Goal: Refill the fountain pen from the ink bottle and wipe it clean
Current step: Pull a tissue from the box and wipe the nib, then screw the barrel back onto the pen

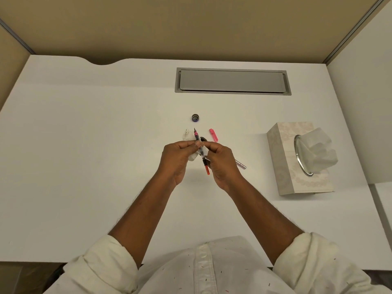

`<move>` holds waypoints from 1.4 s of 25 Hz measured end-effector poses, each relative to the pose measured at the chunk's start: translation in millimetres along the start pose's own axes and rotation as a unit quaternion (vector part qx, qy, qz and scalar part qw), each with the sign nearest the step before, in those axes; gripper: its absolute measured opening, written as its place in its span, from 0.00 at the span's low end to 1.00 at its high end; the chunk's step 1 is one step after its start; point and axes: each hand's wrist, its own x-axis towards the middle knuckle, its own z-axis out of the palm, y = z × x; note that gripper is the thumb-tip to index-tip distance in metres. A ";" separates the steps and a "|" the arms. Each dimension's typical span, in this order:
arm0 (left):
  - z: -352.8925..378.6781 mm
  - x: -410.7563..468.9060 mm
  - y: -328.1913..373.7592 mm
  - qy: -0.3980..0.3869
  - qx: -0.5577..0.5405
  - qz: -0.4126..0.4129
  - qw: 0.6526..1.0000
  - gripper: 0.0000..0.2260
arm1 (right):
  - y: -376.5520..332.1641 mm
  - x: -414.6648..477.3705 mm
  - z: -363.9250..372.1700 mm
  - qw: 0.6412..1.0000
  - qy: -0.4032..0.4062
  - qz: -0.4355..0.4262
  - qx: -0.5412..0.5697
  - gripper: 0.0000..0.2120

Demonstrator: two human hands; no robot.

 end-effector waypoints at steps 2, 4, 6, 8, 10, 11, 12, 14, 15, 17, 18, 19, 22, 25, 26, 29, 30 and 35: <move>-0.5 4.5 -3.1 0.004 -0.025 -0.021 0.999 0.04 | 3.8 4.7 -5.3 0.999 -0.013 0.012 -0.027 0.07; -1.4 8.7 -5.7 0.009 -0.041 -0.034 0.999 0.04 | 9.7 11.8 -15.6 0.997 0.023 -0.001 -0.071 0.08; -2.5 12.7 -6.5 0.018 -0.055 -0.039 0.998 0.03 | 18.4 20.4 -35.2 0.979 0.114 -0.044 -0.162 0.09; -4.0 16.6 -5.6 0.026 -0.070 -0.039 0.996 0.03 | 33.0 28.9 -63.2 0.928 0.193 -0.070 -0.312 0.11; -4.6 19.5 -5.0 0.029 -0.086 -0.043 0.995 0.04 | 53.5 34.9 -91.1 0.861 0.213 -0.040 -0.459 0.17; -4.2 20.7 -4.8 0.031 -0.094 -0.046 0.994 0.04 | 63.6 37.0 -101.4 0.834 0.209 -0.019 -0.510 0.19; -3.4 21.7 -4.6 0.034 -0.102 -0.049 0.993 0.04 | 72.3 38.9 -108.7 0.817 0.199 -0.003 -0.540 0.20; -1.5 22.0 -3.7 0.043 -0.114 -0.055 0.991 0.05 | 86.0 42.2 -117.0 0.810 0.182 0.011 -0.558 0.20; -0.5 21.9 -2.9 0.048 -0.120 -0.058 0.990 0.07 | 91.1 44.0 -119.5 0.811 0.179 0.010 -0.556 0.19; 1.4 20.8 -0.8 0.050 -0.127 -0.060 0.989 0.11 | 97.4 46.6 -121.9 0.813 0.181 -0.012 -0.554 0.14; 2.7 19.6 1.0 0.050 -0.125 -0.058 0.989 0.12 | 98.9 47.6 -122.9 0.815 0.186 -0.032 -0.548 0.11; 4.3 18.1 3.2 0.051 -0.120 -0.055 0.990 0.12 | 99.1 48.1 -123.8 0.820 0.194 -0.048 -0.536 0.07; 8.1 14.2 10.0 0.057 -0.102 -0.044 0.992 0.11 | 95.5 48.0 -122.8 0.854 0.219 -0.050 -0.470 0.05; 13.3 10.6 16.0 0.071 -0.106 -0.037 0.991 0.07 | 78.6 29.7 -111.7 0.912 0.242 -0.059 -0.326 0.04; 15.1 10.4 18.2 0.076 -0.111 -0.037 0.990 0.06 | 70.7 19.7 -106.7 0.929 0.239 -0.065 -0.274 0.04; 22.9 9.9 22.1 0.090 -0.149 -0.042 0.984 0.06 | 47.5 -19.8 -96.5 0.969 0.175 -0.070 -0.158 0.05; 25.5 10.5 22.6 0.094 -0.158 -0.044 0.982 0.05 | 41.2 -31.4 -94.9 0.976 0.153 -0.074 -0.137 0.05; 43.4 2.1 21.8 0.097 -0.176 -0.046 0.979 0.03 | 8.2 -73.0 -102.6 0.960 0.151 -0.164 -0.170 0.09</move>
